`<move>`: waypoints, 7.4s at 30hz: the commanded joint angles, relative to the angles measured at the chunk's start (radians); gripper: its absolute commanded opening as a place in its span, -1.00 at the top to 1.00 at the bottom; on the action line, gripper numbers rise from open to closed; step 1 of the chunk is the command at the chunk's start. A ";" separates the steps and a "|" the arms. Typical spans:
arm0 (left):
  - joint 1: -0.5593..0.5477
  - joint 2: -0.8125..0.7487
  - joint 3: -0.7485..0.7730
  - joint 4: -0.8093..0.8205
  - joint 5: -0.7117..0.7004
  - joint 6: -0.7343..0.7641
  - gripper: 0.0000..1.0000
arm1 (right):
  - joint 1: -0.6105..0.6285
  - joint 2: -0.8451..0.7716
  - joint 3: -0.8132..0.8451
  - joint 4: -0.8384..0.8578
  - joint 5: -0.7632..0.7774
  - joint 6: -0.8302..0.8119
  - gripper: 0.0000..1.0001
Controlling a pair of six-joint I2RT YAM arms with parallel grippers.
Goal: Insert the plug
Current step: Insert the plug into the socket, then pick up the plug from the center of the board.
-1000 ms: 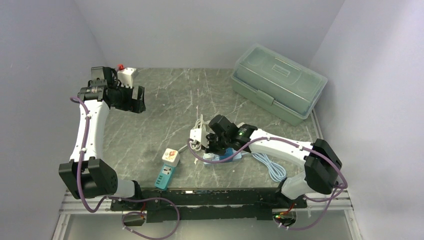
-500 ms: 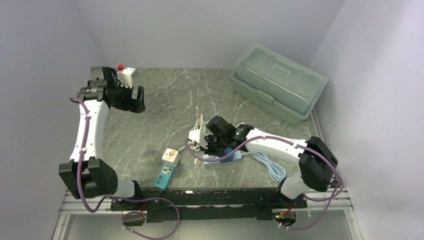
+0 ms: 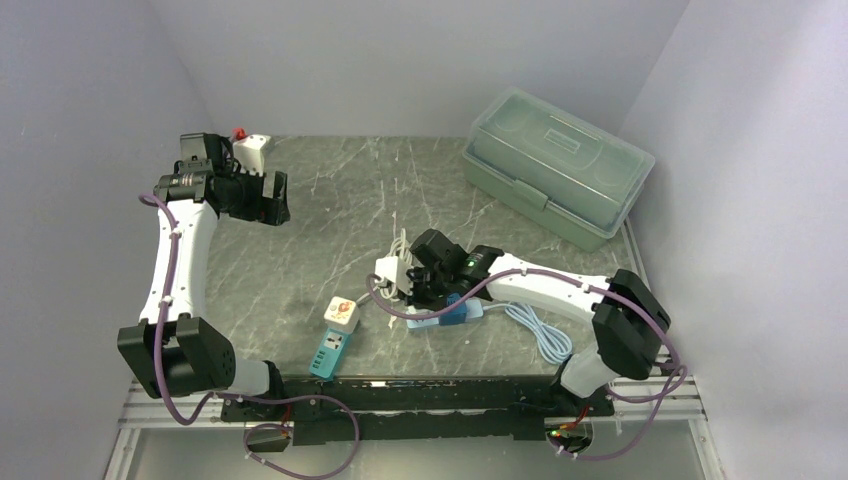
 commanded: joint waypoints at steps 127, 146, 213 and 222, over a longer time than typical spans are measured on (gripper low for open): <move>0.020 -0.065 0.093 -0.045 0.105 0.040 -0.99 | -0.419 0.109 -0.029 0.115 0.695 1.202 -0.03; 0.020 -0.057 0.087 -0.045 0.119 0.036 -0.99 | -0.435 0.182 0.270 0.213 0.654 0.810 -0.87; 0.021 0.010 0.145 -0.065 0.127 0.053 -1.00 | -0.494 0.581 0.413 0.344 0.512 0.744 -0.47; 0.019 0.011 0.129 -0.064 0.206 0.047 -0.99 | -0.494 0.419 0.307 0.452 0.402 0.724 -0.32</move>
